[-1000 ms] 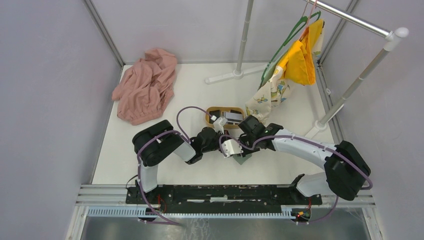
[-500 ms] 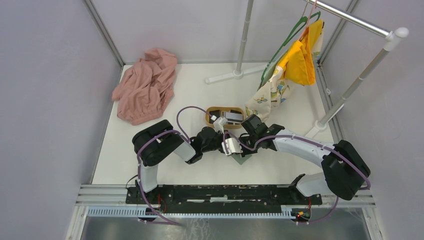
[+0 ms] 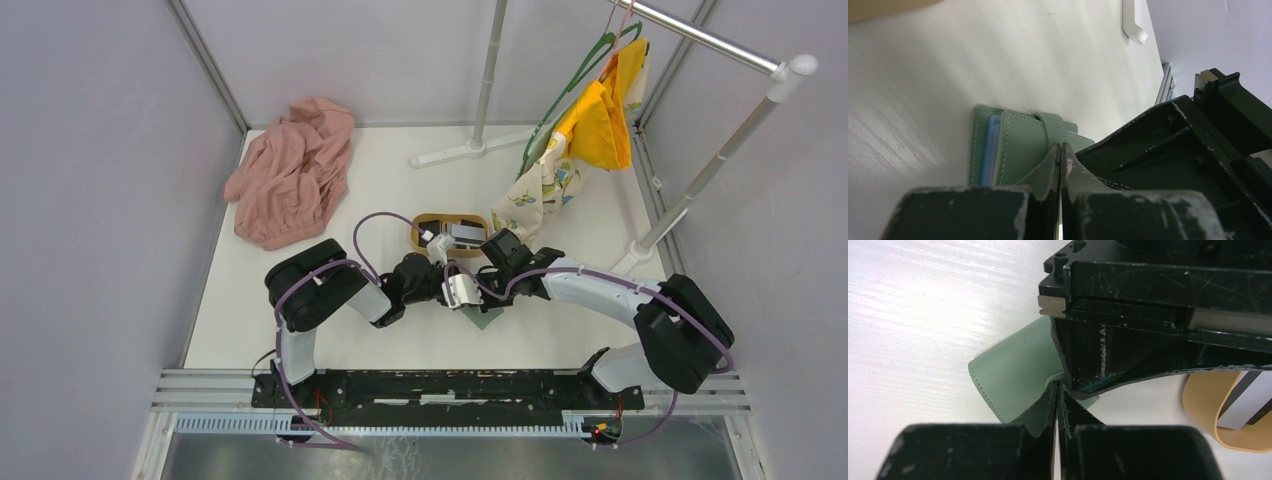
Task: Put the credit cards into the card holder
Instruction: Close the card holder at the center of the board.
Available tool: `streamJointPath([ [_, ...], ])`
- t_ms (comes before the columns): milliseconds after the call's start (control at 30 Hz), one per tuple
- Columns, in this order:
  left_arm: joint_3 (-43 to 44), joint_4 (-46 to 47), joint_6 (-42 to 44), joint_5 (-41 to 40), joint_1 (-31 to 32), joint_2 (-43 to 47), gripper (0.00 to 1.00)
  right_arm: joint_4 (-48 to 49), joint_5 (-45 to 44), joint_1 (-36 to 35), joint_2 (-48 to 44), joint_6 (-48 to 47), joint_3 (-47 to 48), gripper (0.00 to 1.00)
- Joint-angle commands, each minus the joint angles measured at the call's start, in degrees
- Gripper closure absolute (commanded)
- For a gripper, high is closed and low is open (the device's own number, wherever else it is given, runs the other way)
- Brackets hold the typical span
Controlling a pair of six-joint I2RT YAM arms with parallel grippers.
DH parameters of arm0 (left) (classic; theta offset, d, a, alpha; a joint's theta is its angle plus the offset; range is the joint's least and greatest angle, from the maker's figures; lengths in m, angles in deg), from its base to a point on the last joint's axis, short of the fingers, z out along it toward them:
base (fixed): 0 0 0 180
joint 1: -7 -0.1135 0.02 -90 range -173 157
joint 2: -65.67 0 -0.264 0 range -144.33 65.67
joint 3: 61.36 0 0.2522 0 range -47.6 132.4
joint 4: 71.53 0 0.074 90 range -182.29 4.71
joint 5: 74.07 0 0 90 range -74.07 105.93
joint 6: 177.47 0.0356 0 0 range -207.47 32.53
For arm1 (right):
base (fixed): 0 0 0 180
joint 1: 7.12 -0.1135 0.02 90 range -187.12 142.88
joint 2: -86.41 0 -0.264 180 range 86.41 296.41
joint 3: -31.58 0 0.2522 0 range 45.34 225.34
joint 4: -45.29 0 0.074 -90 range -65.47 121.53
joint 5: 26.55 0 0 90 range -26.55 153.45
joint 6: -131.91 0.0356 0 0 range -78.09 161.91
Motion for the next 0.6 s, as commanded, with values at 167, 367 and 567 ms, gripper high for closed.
streamJointPath([
  [167,-3.56,-13.12,1.86,1.06,0.18,-4.13,0.98,-0.12,-2.60,-1.11,5.12,1.33,0.79,0.97],
  [367,-4.23,-11.72,1.14,1.35,0.21,-4.82,0.98,-0.25,-3.99,-2.05,7.86,2.79,2.40,0.98],
  [567,-5.21,-10.36,0.33,1.16,0.21,-5.41,0.98,2.22,-5.93,-2.79,9.28,5.69,1.94,0.99],
])
